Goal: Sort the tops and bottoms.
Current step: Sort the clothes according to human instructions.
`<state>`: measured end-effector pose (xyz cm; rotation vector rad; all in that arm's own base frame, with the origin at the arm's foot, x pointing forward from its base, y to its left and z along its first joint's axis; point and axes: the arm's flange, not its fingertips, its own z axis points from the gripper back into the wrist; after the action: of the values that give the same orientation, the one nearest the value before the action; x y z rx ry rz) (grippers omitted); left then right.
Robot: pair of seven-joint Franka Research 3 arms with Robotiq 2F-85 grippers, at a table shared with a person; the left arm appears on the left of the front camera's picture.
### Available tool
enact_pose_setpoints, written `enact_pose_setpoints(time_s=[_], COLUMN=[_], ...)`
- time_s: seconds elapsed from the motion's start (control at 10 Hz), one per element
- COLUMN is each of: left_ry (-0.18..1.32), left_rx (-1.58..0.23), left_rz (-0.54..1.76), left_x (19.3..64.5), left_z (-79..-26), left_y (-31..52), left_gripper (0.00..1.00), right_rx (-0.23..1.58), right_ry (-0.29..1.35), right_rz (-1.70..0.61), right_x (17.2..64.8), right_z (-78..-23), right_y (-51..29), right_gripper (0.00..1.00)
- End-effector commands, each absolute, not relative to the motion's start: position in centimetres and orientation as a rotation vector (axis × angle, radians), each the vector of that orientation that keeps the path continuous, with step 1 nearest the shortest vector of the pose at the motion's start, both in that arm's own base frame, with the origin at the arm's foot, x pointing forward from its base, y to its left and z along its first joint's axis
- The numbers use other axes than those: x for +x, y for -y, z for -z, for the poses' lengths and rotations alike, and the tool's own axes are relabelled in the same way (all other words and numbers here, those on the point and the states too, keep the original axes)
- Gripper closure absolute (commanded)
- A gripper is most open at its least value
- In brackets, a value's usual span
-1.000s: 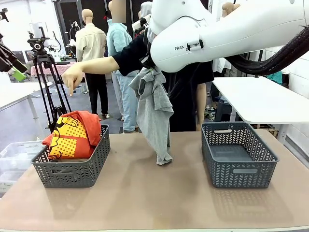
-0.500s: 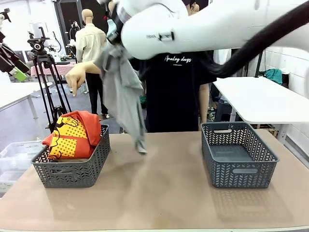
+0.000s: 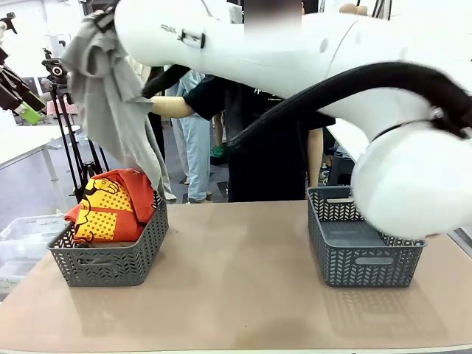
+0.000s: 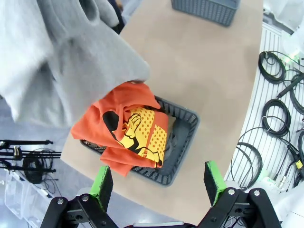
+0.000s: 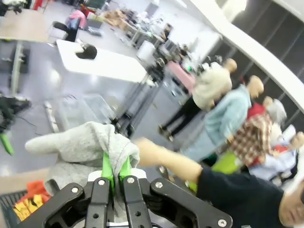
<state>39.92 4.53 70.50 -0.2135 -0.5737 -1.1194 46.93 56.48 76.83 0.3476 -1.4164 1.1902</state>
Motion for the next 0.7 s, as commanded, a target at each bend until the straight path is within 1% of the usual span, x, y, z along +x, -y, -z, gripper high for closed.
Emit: enact_pose_setpoints(time_s=[0.0,0.1,0.2,0.3,0.6], left_ry=[0.576,0.576,0.576,0.576,0.576], left_rx=[-0.214,-0.214,-0.214,-0.214,-0.214], left_rz=[1.122,1.122,1.122,1.122,1.122], left_x=[39.8,39.8,39.8,39.8,39.8], left_z=[-70.6,-70.6,-70.6,-70.6,-70.6], left_y=[-4.6,-4.6,-4.6,-4.6,-4.6], left_gripper=[0.00,0.00,0.00,0.00,0.00], right_rx=[0.514,0.574,0.626,0.687,0.771], right_ry=[1.471,1.467,1.421,1.361,1.146], right_rz=[-1.266,-1.253,-1.178,-1.103,-0.936], right_x=[52.0,52.1,53.1,54.4,57.9], right_z=[-82.3,-82.3,-80.7,-78.2,-68.3], right_y=[-63.0,-63.8,-63.7,-63.2,-64.0], right_gripper=[1.00,1.00,1.00,1.00,1.00])
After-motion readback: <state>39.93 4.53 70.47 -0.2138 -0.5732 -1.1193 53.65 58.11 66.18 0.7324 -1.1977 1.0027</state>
